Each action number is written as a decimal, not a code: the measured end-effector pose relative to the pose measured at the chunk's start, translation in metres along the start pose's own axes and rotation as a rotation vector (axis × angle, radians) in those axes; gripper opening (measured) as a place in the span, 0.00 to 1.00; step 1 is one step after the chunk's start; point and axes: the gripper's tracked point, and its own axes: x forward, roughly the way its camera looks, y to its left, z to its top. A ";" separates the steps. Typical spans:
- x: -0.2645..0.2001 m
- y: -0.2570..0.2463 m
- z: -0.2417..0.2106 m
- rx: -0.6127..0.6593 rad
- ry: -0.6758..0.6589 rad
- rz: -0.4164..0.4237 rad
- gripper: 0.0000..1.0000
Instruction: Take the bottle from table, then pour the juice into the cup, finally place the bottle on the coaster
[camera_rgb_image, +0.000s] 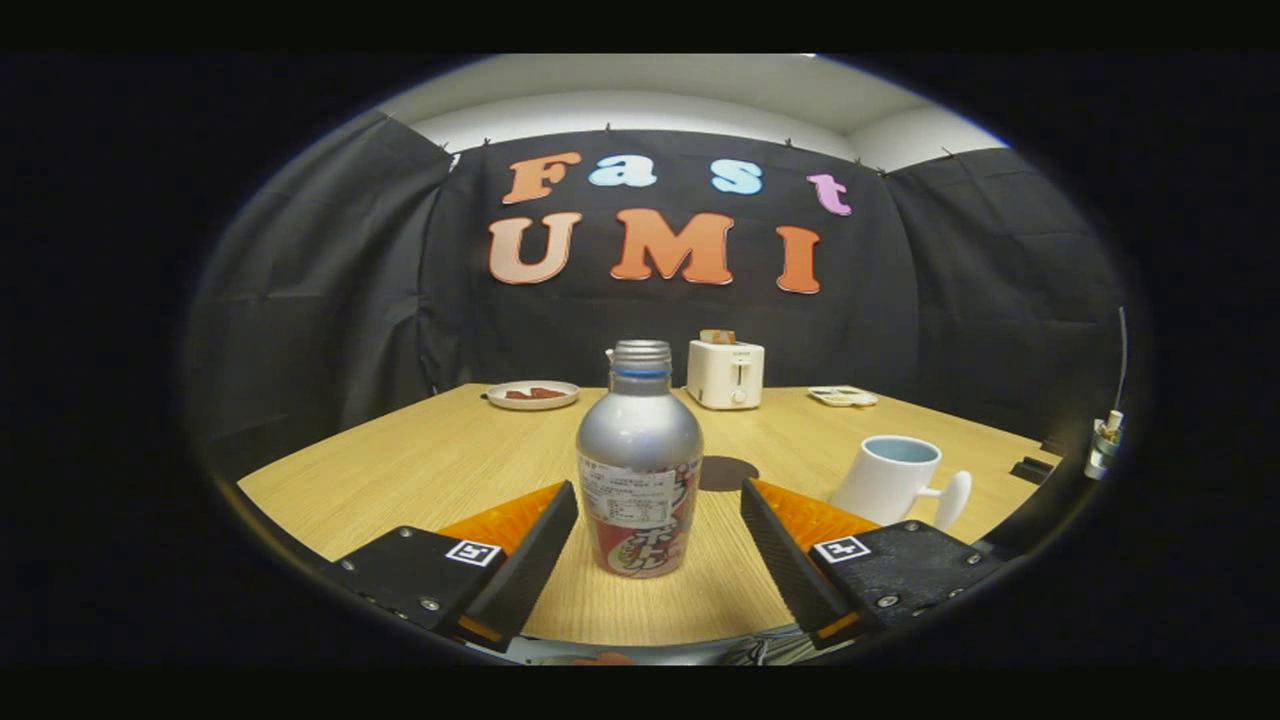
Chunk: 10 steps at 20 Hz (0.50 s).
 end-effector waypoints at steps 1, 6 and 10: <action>0.002 0.003 -0.003 -0.002 0.006 0.007 0.98; 0.012 0.007 -0.014 -0.014 0.041 0.021 0.98; 0.017 0.009 -0.022 -0.010 0.063 0.026 0.98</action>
